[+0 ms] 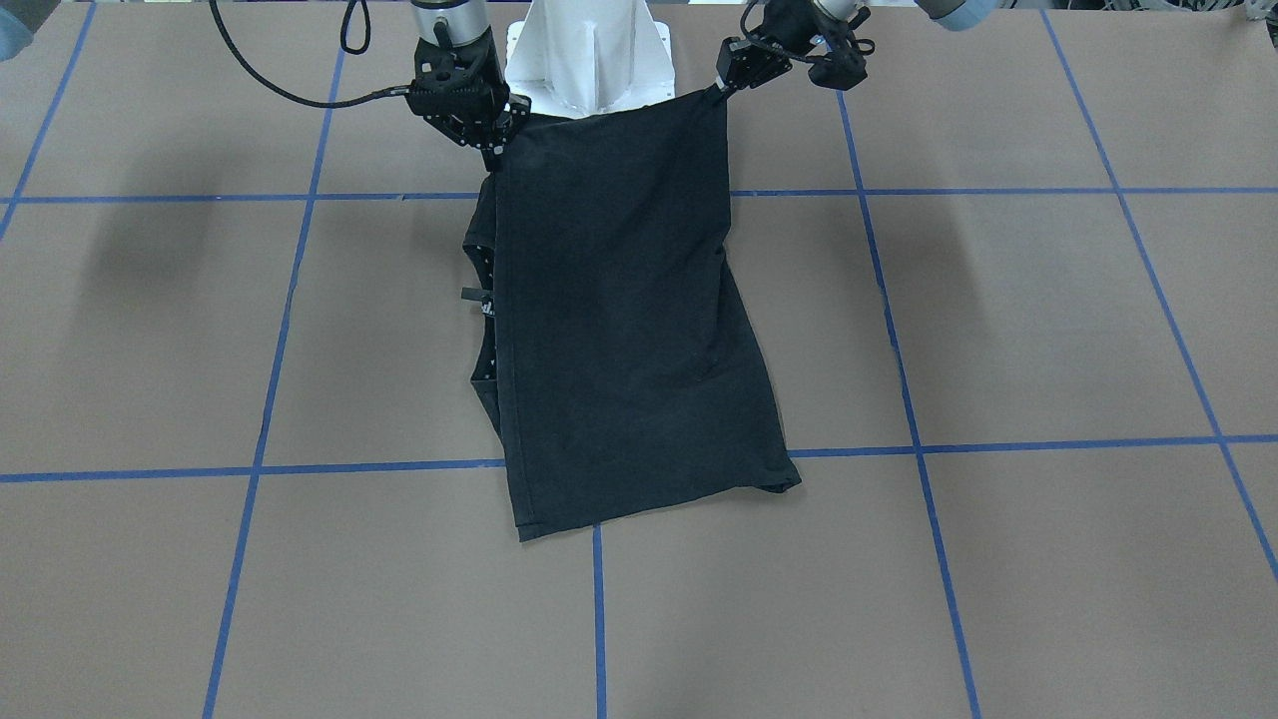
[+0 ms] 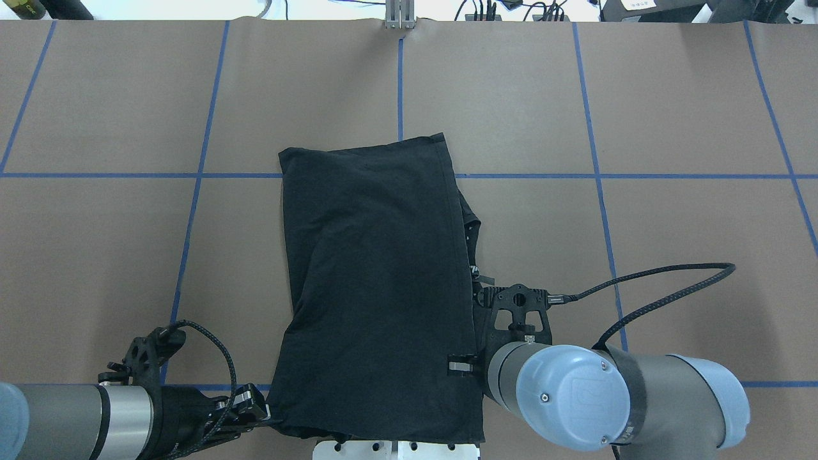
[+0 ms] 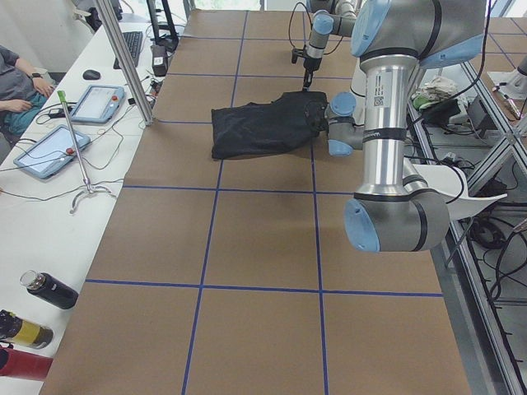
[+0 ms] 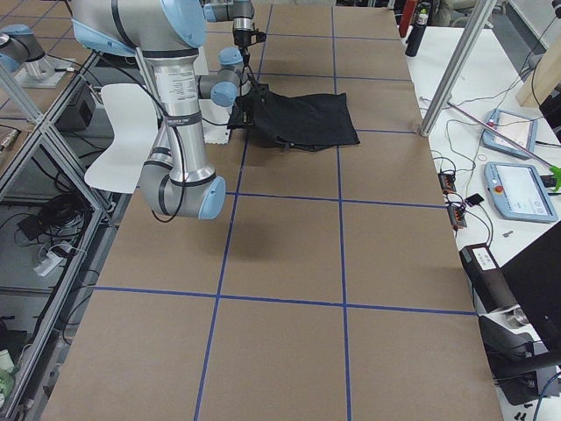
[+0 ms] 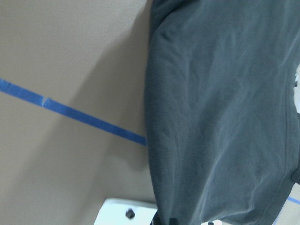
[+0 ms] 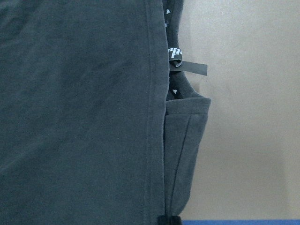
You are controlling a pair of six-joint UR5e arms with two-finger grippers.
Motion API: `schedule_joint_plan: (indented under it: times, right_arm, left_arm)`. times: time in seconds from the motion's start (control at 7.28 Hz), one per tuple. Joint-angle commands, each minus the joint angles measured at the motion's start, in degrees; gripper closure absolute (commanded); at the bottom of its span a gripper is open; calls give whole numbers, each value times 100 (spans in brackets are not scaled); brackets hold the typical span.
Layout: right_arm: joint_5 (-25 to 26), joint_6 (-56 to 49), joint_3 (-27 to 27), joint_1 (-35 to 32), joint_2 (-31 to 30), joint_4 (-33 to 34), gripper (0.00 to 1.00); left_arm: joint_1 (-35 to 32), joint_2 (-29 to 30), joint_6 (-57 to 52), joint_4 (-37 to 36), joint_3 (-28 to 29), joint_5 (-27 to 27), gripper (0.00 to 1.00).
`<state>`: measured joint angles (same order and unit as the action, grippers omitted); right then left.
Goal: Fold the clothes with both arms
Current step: 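Grasp the shirt's near corners with both grippers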
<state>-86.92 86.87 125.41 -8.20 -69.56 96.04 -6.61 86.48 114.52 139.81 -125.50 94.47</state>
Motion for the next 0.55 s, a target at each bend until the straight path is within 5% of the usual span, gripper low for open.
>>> schedule_joint_plan:
  times: [0.0,0.41]
  right_arm:
    - [9,14,168,134,82,186,100]
    - [0,-21,-60,-188,320,187,100]
  left_arm:
    - [-24,44,0,-206,-80,19,100]
    - [-471,588,-245,-1163,-45,28,100]
